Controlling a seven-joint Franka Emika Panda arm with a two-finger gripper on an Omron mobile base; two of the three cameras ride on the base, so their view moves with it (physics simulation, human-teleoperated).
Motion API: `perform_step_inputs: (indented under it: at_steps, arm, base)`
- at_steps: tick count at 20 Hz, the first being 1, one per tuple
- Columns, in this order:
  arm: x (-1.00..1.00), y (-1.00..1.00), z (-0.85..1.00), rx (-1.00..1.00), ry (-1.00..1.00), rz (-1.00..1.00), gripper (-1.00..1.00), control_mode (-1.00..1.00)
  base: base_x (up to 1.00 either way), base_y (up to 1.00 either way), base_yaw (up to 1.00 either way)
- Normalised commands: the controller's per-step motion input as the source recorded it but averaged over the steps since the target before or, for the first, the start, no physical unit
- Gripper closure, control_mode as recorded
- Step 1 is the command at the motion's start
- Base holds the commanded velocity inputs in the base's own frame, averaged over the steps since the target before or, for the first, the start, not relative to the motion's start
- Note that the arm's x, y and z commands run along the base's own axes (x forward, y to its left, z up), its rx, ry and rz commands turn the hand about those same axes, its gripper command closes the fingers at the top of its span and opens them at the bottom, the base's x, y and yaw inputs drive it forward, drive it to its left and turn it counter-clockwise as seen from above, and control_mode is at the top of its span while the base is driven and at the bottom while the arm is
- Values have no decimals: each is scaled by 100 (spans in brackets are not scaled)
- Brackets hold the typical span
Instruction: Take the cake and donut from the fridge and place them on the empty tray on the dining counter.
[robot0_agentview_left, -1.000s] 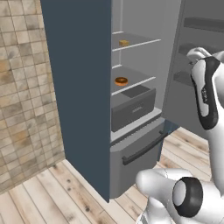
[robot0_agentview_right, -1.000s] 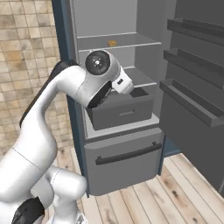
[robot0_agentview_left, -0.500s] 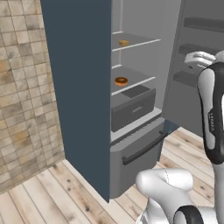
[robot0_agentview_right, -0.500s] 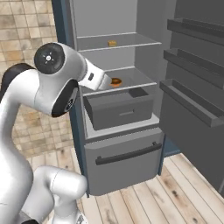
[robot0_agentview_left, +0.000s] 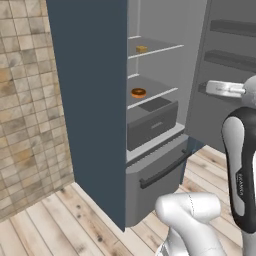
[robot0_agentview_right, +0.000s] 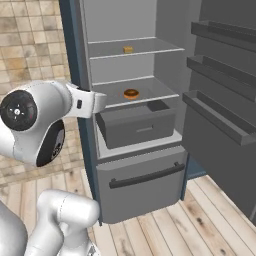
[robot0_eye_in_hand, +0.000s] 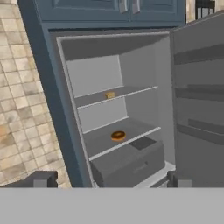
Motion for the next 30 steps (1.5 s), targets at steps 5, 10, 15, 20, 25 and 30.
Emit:
perform_step_inputs:
  at_steps: [5, 10, 15, 20, 25, 30]
  arm:
    - [1, 0, -6, -24, 1, -4, -100, -100]
    - [16, -7, -2, -4, 1, 0, -100, 100]
    - [0, 0, 0, 0, 0, 0, -100, 100]
    - [0, 0, 0, 0, 0, 0, -100, 100]
    - [0, 0, 0, 0, 0, 0, -100, 100]
    - [0, 0, 0, 0, 0, 0, -100, 100]
  base:
    - [0, 0, 0]
    - [65, -70, 0]
    - [59, -76, 2]
    - [14, 65, 6]
    - [47, 11, 47]
    - [31, -44, 65]
